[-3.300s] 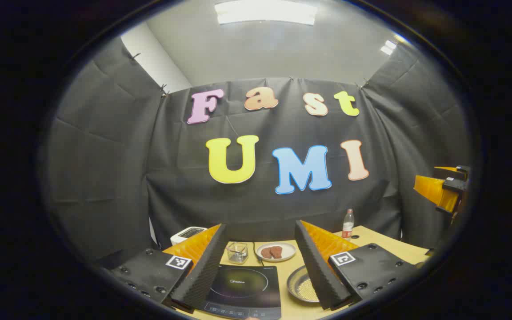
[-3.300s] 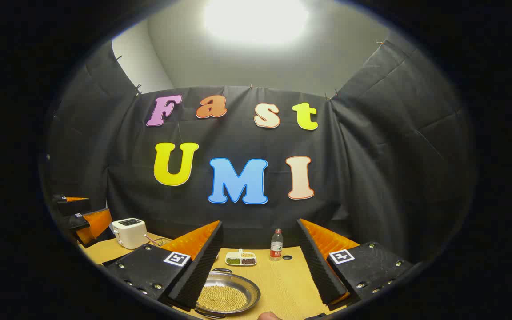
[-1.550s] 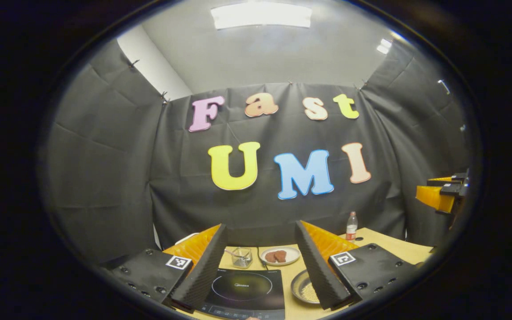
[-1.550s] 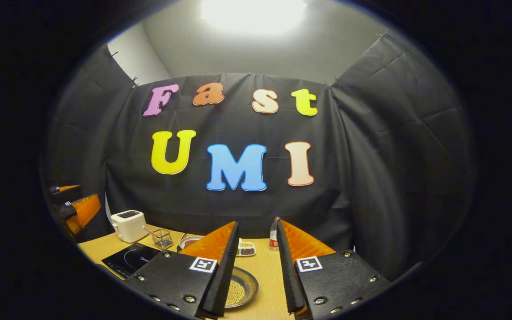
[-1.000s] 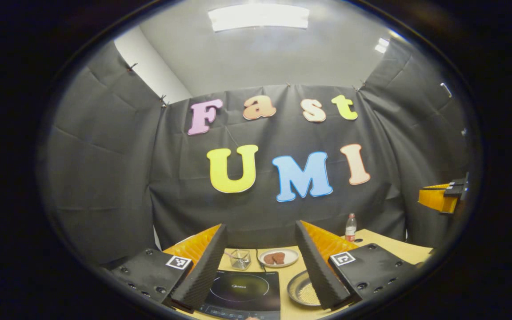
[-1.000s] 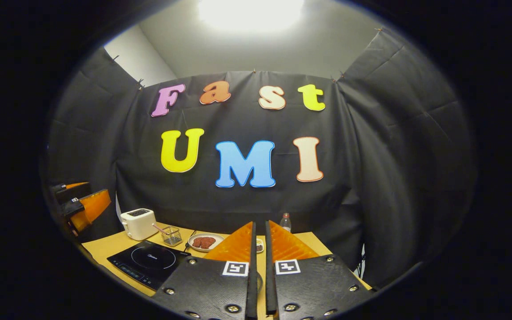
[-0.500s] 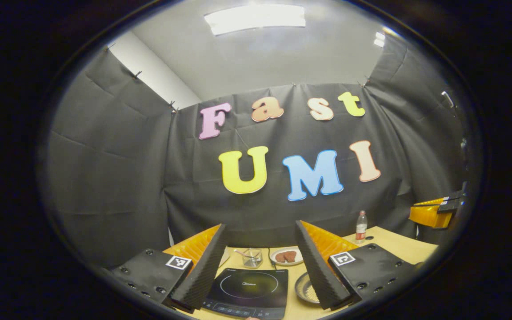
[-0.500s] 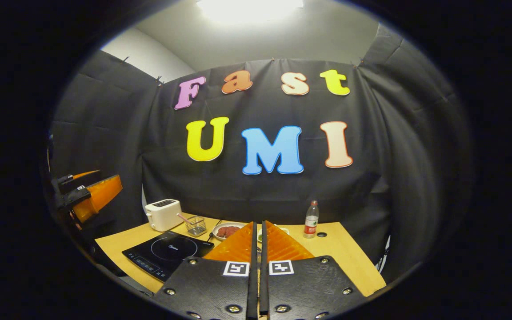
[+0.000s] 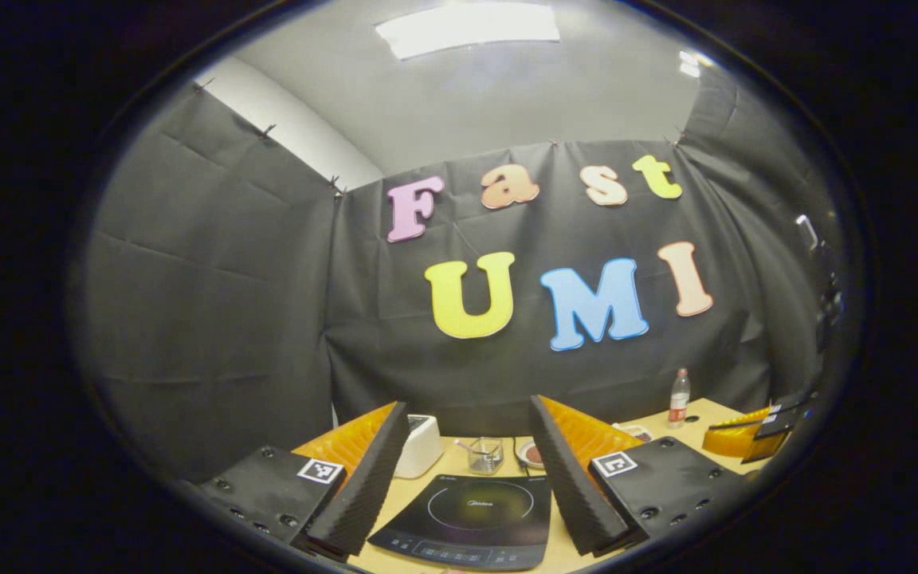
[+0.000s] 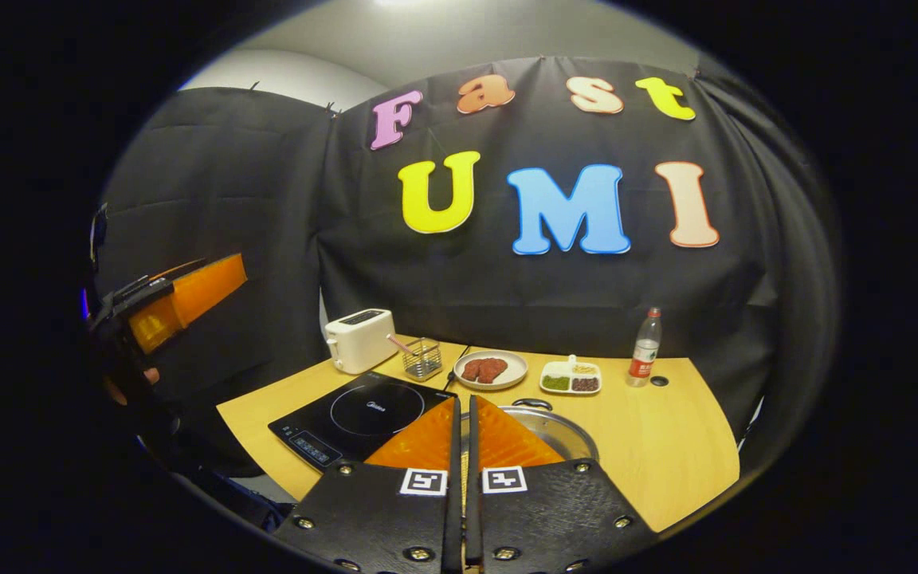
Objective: First push the handle of the pot to place it horizontally, then grasp the pot with both hands and set it on the induction cooktop.
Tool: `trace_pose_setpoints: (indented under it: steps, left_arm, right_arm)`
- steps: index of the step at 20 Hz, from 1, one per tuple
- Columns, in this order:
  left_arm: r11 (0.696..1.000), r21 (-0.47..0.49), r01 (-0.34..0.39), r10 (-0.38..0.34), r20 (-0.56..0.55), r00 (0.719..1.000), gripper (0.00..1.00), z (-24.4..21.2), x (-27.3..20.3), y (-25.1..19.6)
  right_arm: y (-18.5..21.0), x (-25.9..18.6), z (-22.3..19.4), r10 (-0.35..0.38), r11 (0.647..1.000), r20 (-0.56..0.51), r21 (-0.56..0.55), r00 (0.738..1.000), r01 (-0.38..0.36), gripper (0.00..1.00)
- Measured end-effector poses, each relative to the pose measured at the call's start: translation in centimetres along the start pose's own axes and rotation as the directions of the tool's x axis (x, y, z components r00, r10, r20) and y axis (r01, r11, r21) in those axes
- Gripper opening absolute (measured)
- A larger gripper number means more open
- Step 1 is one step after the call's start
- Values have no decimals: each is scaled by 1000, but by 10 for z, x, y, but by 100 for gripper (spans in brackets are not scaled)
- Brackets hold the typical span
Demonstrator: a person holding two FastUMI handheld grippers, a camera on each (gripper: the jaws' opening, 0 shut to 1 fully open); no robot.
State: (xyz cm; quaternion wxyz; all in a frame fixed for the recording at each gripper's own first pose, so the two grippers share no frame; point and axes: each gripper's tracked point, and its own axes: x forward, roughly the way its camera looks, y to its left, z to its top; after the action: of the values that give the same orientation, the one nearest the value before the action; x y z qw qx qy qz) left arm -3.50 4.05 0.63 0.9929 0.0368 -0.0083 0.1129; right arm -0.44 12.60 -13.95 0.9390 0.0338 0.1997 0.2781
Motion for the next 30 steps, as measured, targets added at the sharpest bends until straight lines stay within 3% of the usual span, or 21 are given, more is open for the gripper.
trace_pose_setpoints:
  steps: [8, 20, 27, 30]
  left_arm:
    - [999, -11, -36, 36, -20, 999, 98, -19, 24, 37]
    - [996, -12, -87, 86, -57, 995, 98, -48, 43, 82]
    - [997, -16, -74, 73, -71, 995, 98, -64, 65, 90]
    - [998, -30, -48, 46, -74, 996, 100, -73, 80, 85]
  right_arm:
    - [39, 43, -65, 108, 994, -212, 9, 971, -109, 2]
    - [76, 71, -150, 184, 979, -474, 8, 861, -204, 2]
    - [73, 80, -195, 166, 984, -624, 61, 763, -165, 2]
    - [70, 82, -200, 149, 988, -646, 75, 749, -132, 2]
